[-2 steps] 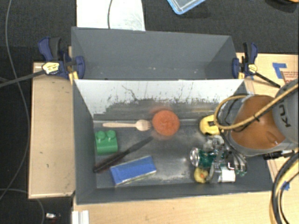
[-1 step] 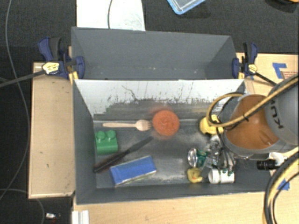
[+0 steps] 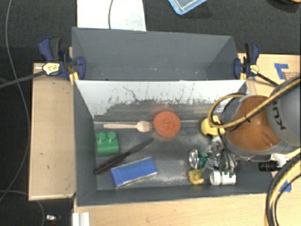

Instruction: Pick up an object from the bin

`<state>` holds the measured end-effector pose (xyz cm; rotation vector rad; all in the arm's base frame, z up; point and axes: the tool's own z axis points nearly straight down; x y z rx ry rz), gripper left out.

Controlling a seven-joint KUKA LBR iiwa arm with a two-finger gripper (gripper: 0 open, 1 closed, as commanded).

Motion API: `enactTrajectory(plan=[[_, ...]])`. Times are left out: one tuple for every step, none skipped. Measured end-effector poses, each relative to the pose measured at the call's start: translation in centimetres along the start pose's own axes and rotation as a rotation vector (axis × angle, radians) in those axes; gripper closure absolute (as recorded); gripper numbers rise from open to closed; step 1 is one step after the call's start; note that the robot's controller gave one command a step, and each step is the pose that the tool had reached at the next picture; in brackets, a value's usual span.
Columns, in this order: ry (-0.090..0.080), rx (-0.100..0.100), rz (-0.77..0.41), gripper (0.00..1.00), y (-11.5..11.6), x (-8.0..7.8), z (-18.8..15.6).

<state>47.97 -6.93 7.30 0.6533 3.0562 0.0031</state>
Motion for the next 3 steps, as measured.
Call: enactTrajectory(plan=[[-0.009,-0.001,-0.002,1.0,0.0,-0.2,-0.7],[-0.002,0.0,-0.004,1.0,0.0,-0.1,-3.6],[-0.004,-0.001,-0.007,1.0,0.1,-0.2,-6.3]])
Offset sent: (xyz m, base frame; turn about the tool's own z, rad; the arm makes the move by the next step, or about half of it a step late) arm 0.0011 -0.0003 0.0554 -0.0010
